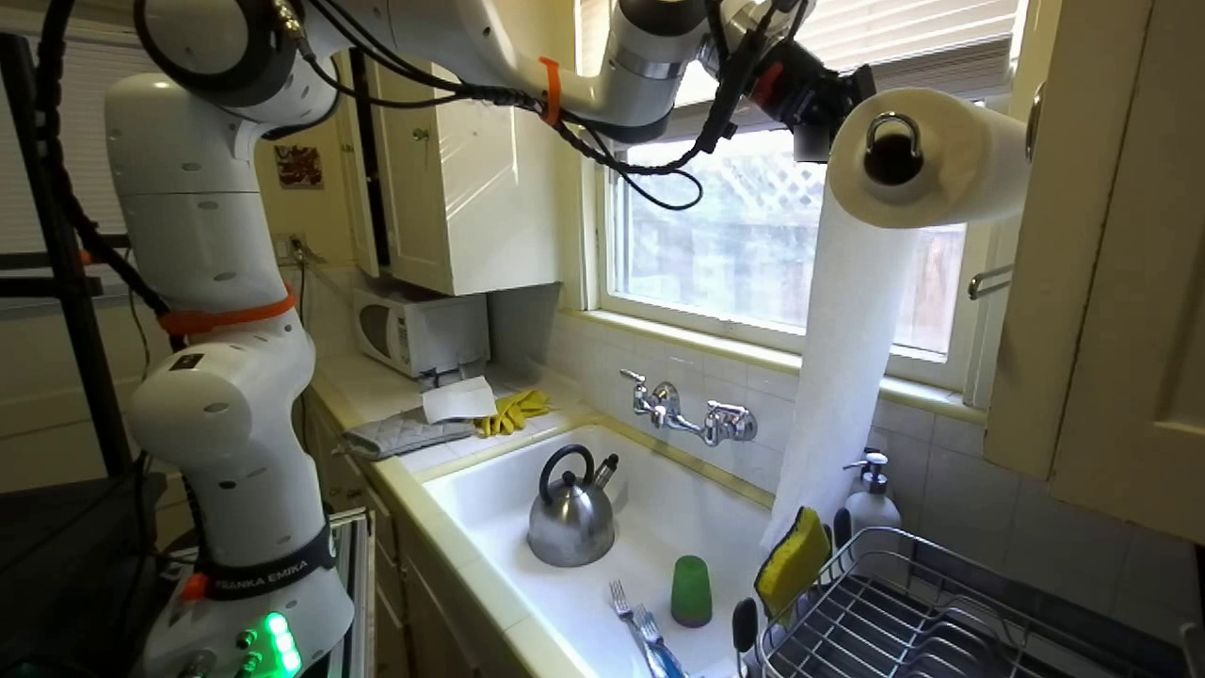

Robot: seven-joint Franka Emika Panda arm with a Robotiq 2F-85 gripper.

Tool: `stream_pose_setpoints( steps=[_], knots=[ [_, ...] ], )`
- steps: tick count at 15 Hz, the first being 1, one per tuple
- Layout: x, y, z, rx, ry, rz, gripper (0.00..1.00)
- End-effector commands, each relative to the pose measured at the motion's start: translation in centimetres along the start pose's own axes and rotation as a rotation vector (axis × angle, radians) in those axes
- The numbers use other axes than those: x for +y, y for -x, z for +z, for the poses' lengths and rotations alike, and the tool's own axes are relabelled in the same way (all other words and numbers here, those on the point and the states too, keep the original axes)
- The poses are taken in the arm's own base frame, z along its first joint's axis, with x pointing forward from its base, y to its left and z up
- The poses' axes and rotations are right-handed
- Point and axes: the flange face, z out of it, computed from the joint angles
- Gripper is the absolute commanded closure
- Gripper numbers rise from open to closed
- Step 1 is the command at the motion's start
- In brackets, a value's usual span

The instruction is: Roll up the paper towel roll

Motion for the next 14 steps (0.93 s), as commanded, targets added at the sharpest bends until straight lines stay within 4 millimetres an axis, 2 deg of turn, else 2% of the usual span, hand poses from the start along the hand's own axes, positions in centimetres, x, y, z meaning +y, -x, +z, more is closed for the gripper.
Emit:
stream_pose_setpoints(
  steps=[1,5,9,14],
  knots=[
    [2.3,-1.2,-0.3,0.034,0.046,0.043,1.00],
    [4.6,-1.9,-0.6,0.050,0.073,0.083,1.00],
    [6.7,-1.8,0.2,0.038,0.103,0.126,1.00],
    [7.4,-1.3,2.3,0.001,0.111,0.151,1.00]
  ],
)
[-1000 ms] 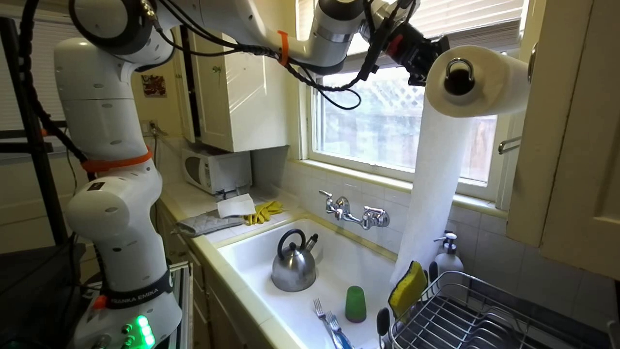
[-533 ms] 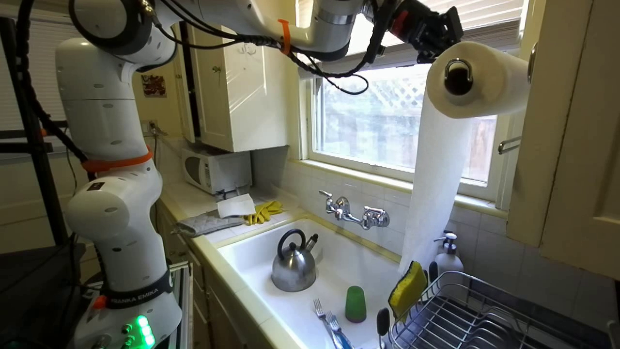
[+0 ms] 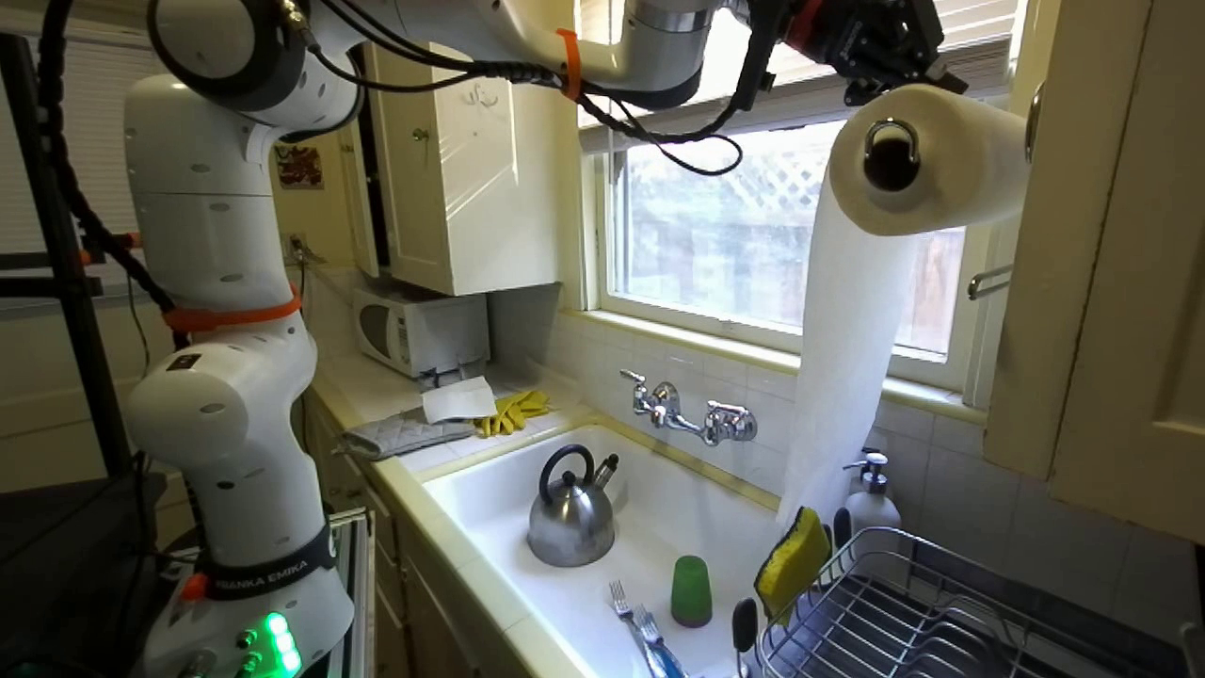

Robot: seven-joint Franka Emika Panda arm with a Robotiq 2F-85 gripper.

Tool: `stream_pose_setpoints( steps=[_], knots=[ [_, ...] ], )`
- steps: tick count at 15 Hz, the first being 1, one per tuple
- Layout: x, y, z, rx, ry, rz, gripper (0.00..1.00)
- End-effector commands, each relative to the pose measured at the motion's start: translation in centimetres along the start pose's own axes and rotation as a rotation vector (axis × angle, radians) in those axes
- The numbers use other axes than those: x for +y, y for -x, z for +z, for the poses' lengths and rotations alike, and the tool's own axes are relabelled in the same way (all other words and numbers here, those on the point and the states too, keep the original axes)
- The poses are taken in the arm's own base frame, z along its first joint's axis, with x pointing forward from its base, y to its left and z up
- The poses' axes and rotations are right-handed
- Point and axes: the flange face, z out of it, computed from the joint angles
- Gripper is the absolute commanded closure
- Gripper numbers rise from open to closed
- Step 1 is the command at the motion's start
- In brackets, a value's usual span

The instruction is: Roll up the paper towel roll

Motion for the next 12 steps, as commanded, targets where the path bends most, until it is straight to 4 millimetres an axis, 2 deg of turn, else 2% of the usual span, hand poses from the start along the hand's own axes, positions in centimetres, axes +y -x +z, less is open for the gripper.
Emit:
stream_pose_setpoints(
  steps=[1,9,10,12],
  knots=[
    [0.3,0.1,2.4,-0.028,0.029,0.028,1.00],
    [1.2,0.5,5.1,-0.056,0.067,0.068,1.00],
    [1.4,0.3,4.8,-0.051,0.073,0.077,1.00],
    [2.2,-0.9,2.6,-0.004,0.091,0.098,1.00]
  ],
)
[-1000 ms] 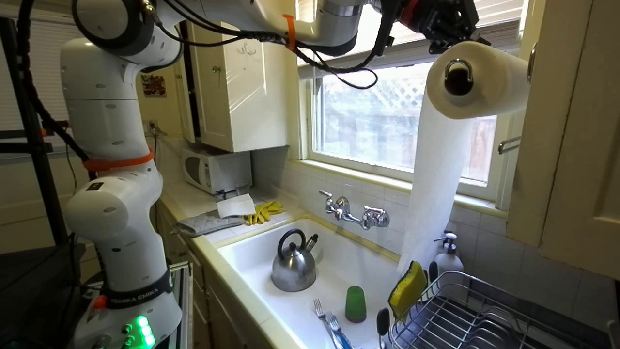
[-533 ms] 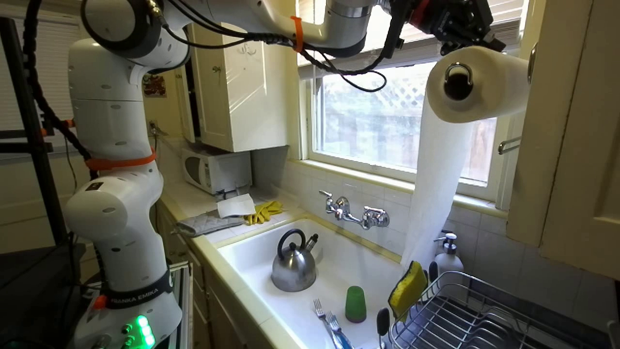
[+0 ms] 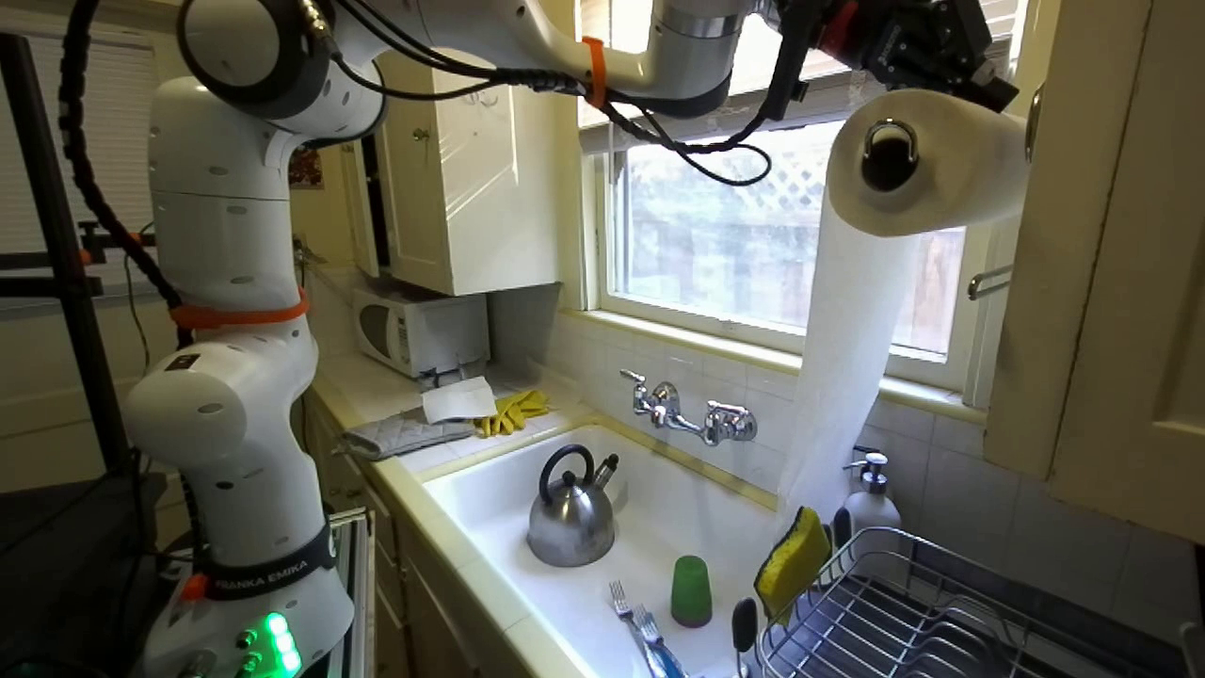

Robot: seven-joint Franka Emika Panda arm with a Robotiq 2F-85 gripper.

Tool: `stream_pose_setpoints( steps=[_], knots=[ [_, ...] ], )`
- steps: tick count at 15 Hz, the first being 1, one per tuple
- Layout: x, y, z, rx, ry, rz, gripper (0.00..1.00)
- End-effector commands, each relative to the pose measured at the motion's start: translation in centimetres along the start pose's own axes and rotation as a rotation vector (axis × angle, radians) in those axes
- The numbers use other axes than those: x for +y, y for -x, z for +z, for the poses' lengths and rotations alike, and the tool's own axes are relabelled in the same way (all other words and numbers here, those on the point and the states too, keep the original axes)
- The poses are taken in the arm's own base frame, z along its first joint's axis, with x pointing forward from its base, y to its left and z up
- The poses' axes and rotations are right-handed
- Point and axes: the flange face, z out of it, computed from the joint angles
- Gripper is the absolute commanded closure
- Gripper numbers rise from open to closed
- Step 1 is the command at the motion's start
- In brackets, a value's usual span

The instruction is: Roll up the paper towel roll

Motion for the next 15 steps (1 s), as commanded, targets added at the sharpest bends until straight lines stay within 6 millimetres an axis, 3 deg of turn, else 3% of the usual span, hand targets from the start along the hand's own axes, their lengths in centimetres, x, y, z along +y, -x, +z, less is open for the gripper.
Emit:
stream_pose_setpoints(
  steps=[1,3,7,10,12,15],
  knots=[
    [1.1,-1.2,-2.2,0.045,0.039,0.034,1.00],
    [1.2,-1.7,-4.9,0.064,0.008,0.023,1.00],
    [-1.1,-1.2,-10.1,0.032,-0.149,-0.075,1.00],
    [-2.6,-0.8,-12.4,-0.052,-0.263,-0.148,1.00],
    [-3.5,-0.3,-12.2,-0.111,-0.274,-0.178,1.00],
    [-4.7,0.3,-10.4,-0.170,-0.270,-0.205,1.00]
  ],
)
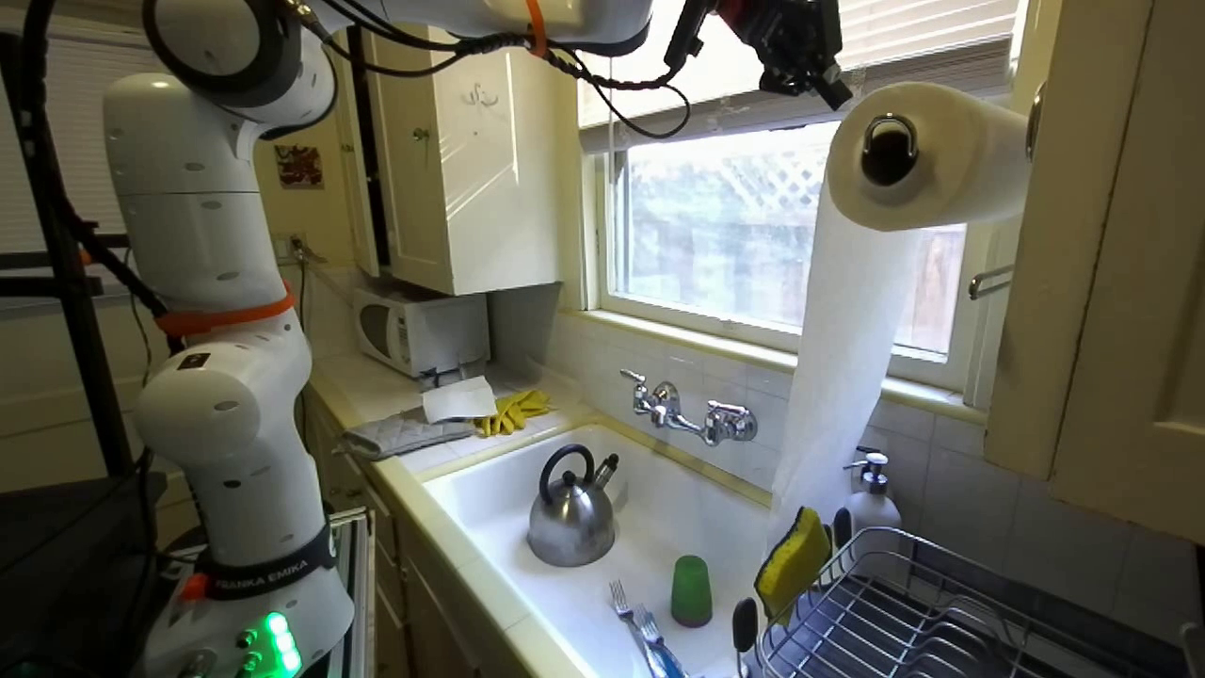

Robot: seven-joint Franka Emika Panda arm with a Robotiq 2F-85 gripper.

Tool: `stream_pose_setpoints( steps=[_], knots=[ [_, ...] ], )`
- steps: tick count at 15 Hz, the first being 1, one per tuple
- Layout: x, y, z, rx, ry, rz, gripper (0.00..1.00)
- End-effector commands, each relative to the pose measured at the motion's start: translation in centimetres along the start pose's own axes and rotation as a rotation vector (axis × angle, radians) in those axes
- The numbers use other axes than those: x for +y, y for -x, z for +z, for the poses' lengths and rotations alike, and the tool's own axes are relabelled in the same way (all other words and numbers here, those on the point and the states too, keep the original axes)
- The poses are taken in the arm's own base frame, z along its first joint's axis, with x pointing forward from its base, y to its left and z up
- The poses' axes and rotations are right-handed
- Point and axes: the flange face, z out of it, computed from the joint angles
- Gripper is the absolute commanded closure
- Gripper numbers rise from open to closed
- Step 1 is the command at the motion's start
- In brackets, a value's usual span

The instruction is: Roll up the paper towel roll

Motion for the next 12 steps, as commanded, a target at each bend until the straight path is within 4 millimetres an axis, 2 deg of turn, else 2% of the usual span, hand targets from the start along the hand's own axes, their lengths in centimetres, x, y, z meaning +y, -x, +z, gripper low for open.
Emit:
stream_pose_setpoints(
  steps=[1,7,12],
  knots=[
    [-0.9,0.6,3.1,-0.080,-0.027,-0.030,1.00],
    [-2.5,0.9,7.9,-0.140,-0.026,-0.056,1.00],
    [-1.3,0.9,9.6,-0.144,0.016,-0.043,1.00]
  ],
)
